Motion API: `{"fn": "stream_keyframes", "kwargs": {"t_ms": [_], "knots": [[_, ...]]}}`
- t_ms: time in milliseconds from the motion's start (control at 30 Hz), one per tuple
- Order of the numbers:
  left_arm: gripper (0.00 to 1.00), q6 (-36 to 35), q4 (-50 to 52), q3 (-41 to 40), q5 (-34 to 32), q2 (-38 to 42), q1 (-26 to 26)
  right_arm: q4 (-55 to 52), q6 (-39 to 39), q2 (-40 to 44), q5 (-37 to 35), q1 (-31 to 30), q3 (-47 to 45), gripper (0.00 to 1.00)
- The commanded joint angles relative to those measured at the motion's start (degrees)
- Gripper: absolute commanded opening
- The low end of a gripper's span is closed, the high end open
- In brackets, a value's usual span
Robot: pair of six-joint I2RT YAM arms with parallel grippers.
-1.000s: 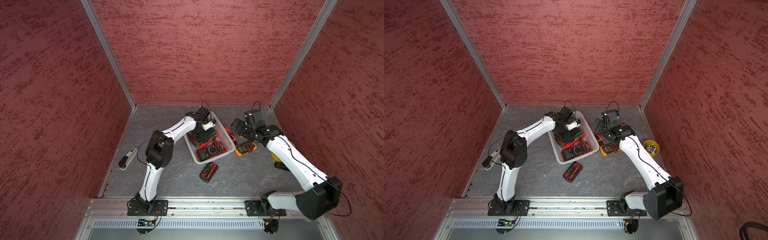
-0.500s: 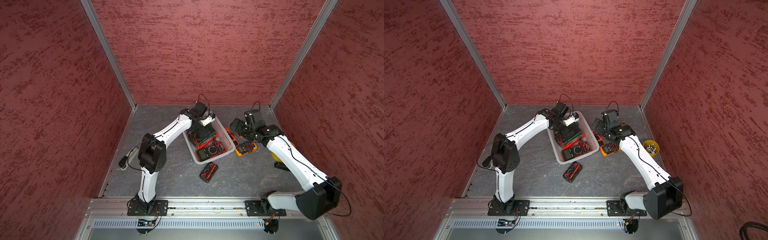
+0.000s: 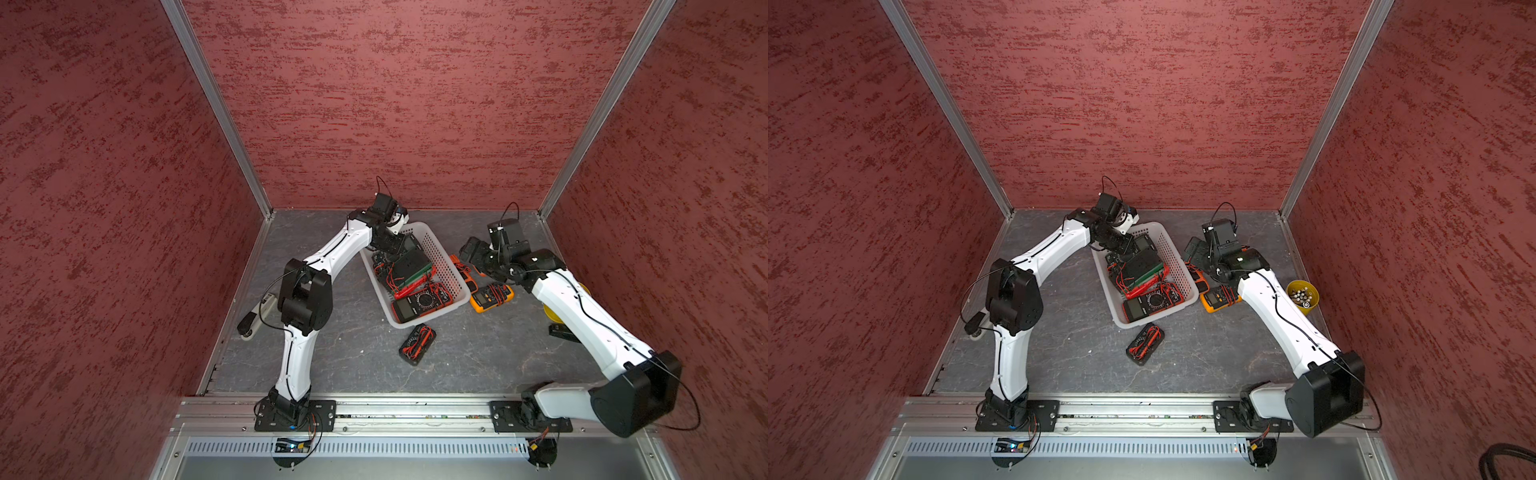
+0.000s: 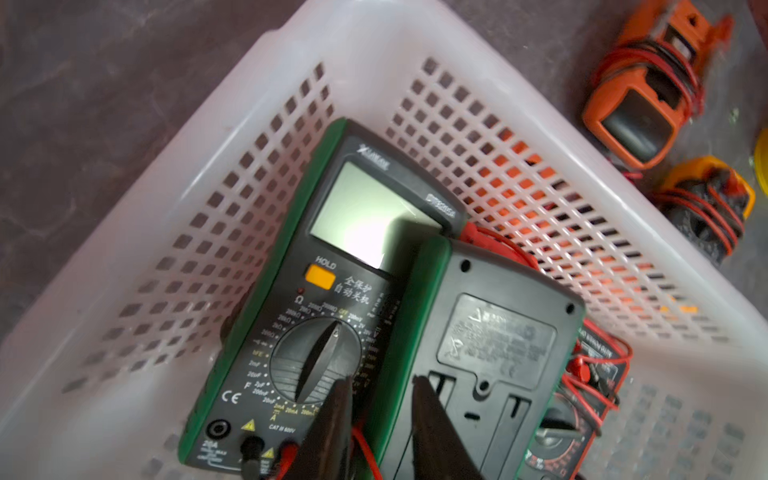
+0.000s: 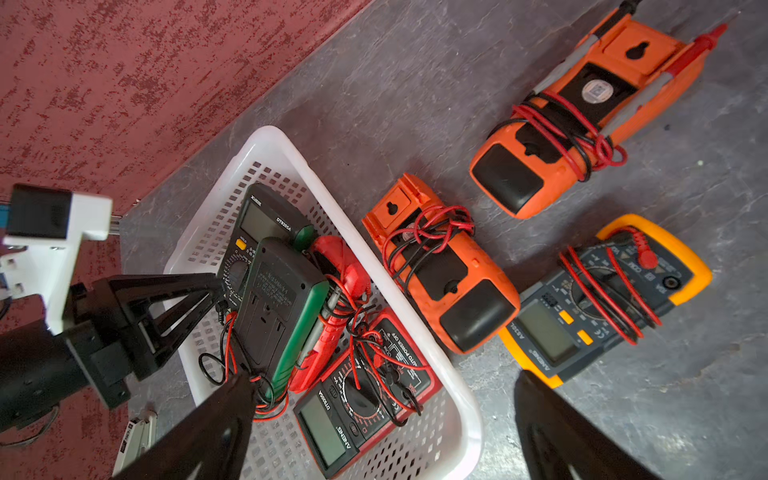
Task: Put the multimeter into the basket
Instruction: Place the multimeter in the basket, then adjust the multimeter in the basket.
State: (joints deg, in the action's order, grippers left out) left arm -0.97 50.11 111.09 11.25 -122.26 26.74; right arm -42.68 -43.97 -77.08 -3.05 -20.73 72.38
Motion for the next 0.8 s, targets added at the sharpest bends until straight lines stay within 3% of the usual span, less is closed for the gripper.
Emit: {"fn": "stream_keyframes", "kwargs": {"t_ms": [0,167,767], "knots": [[0.21,7.26,0.29,3.71,-6.99,-2.03,0.78,0.40,-0.10,1.13,-1.20,0.44,0.53,0.99],[0.18,9.20,5.10,8.97,-9.80,-6.59,-0.33,0.58,-0.39,1.65,-1.34,0.57,-0.04,0.99],[0.19,8.81,5.32,10.02,-15.25,-11.45,-1.97,1.10,0.01,0.17,0.19,0.52,1.08,0.99]]}}
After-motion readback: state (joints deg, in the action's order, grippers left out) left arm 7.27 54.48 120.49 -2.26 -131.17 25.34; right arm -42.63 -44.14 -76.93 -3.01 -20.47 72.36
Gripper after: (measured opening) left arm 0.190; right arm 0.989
